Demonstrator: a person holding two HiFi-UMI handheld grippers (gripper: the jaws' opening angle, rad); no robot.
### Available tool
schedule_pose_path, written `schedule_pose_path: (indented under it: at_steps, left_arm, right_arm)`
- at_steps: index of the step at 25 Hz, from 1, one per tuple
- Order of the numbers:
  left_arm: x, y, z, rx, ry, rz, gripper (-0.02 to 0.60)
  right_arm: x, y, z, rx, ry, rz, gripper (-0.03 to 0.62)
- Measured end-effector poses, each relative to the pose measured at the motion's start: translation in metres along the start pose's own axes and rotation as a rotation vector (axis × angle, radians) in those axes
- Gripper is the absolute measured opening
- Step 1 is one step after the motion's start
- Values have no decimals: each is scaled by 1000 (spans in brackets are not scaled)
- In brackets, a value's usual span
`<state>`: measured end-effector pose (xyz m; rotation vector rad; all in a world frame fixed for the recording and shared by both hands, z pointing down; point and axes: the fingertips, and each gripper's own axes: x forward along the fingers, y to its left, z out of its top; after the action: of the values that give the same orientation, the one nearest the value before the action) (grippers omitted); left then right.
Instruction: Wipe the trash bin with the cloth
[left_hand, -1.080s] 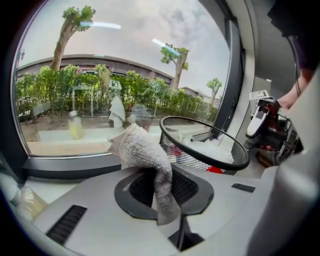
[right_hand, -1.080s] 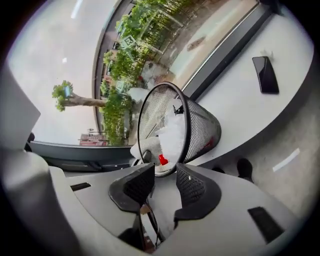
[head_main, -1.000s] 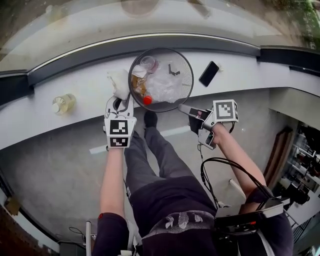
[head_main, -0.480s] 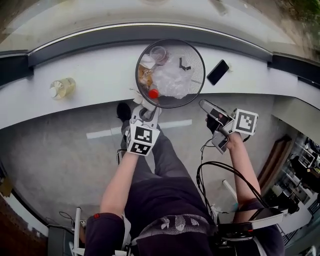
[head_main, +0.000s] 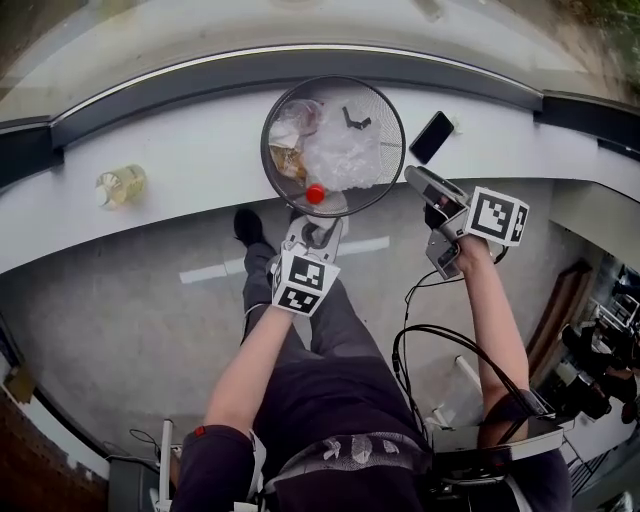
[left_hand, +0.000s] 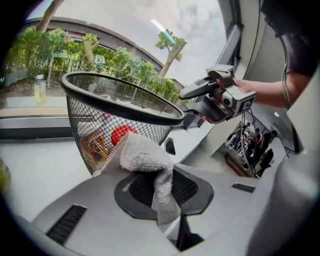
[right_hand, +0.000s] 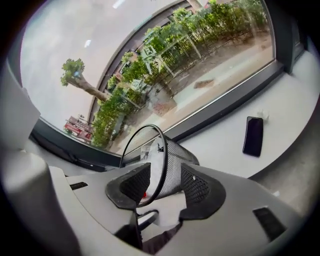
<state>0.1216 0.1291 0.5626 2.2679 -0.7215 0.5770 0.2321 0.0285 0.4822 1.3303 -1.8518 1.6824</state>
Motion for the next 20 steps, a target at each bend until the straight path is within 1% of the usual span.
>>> schedule_pose_path:
  at_steps: [1, 3, 5, 6, 7, 8, 9, 11, 13, 14, 15, 16, 17, 18, 20]
  left_arm:
    - [-2, 3, 2, 10, -6, 8, 32]
    - [-7, 12, 5, 37, -8, 25, 32]
    - [-15, 23, 3, 52, -6, 51, 32]
    - [-20, 30, 2, 55, -7, 71, 32]
    - [-27, 38, 2, 57, -11, 98, 32]
    - [-36, 49, 2, 56, -19, 134, 32]
    - [-47, 62, 3, 51, -31, 178, 32]
    - [-71, 90, 9, 45, -60, 287, 32]
    - [-88, 110, 22, 65, -93, 394, 32]
    - [-91, 114, 29, 76, -110, 426, 32]
    - [-89, 115, 34, 87, -122, 438, 32]
    - [-85, 112, 36, 96, -126, 432, 32]
    - [-78, 105, 34, 103, -121, 410, 32]
    - [-69, 94, 29, 114, -108, 370, 32]
    - [-48, 62, 16, 160, -66, 250, 32]
  right_arm:
    - [2, -4, 6, -20, 11, -9, 183]
    - [21, -7, 11, -73, 89, -6, 198]
    - [45, -2, 4, -123, 197, 16, 198]
    - [55, 3, -4, -132, 249, 34, 195]
    - [62, 10, -13, -120, 287, 53, 166]
    - [67, 17, -21, -86, 304, 71, 124]
    - [71, 25, -29, -29, 299, 87, 124]
    - [79, 37, -45, 138, 260, 116, 124]
    - [84, 45, -60, 313, 230, 145, 121]
    - [85, 48, -64, 374, 217, 158, 123]
    - [85, 49, -65, 418, 201, 163, 123]
    - [84, 50, -64, 452, 181, 165, 123]
    - [84, 49, -63, 481, 162, 166, 121]
    - [83, 48, -63, 505, 149, 168, 121]
    - [83, 47, -63, 528, 139, 172, 121]
